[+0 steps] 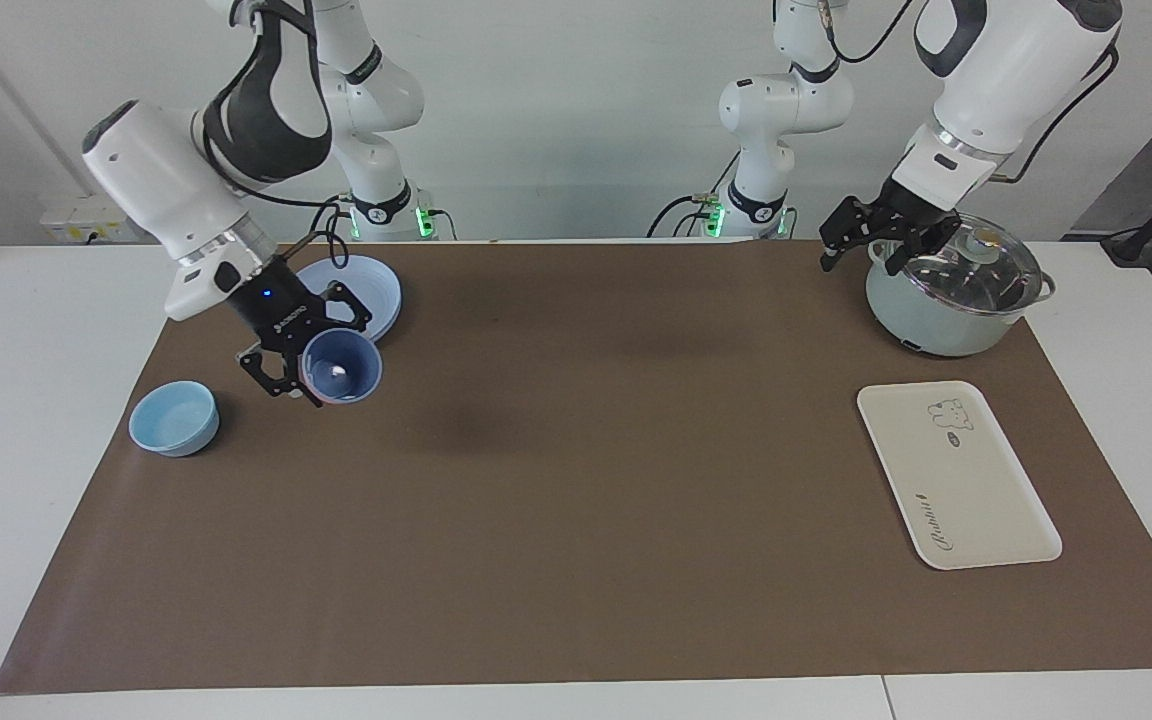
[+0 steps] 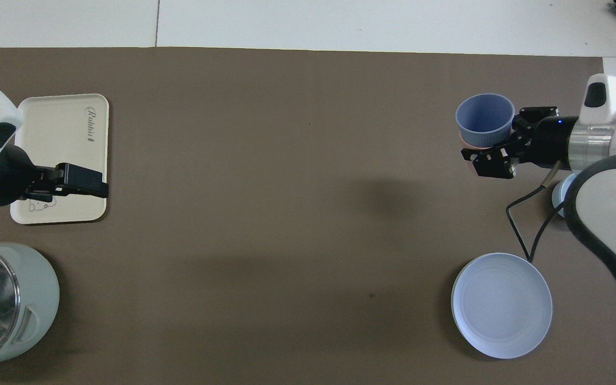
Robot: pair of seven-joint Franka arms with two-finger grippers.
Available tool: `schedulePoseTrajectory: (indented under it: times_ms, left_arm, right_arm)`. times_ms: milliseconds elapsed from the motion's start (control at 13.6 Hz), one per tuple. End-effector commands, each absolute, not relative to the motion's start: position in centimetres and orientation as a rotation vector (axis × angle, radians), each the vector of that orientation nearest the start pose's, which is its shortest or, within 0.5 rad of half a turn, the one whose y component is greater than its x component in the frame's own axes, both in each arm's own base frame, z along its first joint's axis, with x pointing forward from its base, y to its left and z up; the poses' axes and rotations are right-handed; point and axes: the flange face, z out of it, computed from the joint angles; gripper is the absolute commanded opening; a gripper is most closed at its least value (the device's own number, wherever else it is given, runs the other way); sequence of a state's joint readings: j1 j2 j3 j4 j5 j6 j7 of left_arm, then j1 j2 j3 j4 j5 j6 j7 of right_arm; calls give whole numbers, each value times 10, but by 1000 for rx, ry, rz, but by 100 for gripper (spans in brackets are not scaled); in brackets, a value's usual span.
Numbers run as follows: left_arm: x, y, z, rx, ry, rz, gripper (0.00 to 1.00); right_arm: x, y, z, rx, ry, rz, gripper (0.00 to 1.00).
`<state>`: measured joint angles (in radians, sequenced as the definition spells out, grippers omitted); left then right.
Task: Place cup on tray
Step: 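Lift the cups with the right gripper while the left gripper reaches in, then grasp the blue cup with the left gripper while the right gripper holds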
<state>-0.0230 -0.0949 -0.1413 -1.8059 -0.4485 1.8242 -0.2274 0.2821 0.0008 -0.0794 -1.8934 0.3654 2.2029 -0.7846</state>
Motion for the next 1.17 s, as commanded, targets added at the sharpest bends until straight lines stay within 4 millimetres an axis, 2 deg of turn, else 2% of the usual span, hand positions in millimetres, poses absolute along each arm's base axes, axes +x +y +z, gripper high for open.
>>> schedulePoseTrajectory:
  times_ms: [0,147,293,440,586,733,1099]
  left_arm:
    - [525,-167,588,-3680,-502,-88,96]
    - [531,-198,584,-3765,-735,-152,87]
    - [535,-235,573,-3761,-892,-203,81]
    - [530,-273,560,-3770,-912,-204,75]
    - [518,-302,553,-3777,-898,-132,69]
    - [510,-317,555,-3792,-917,-72,65]
    - [506,-328,564,-3843,-976,-9,61]
  right_arm:
    - [567,185,548,-2687,-1220,-506,0]
    - [557,221,559,-2749,-1234,-472,0]
    - [548,245,567,-2751,-1257,-472,0]
    - [541,262,568,-2736,-1297,-473,0]
    - [537,268,568,-2744,-1325,-474,0]
    - [533,276,568,-2734,-1344,-473,0]
    - [530,282,563,-2735,-1371,-473,0]
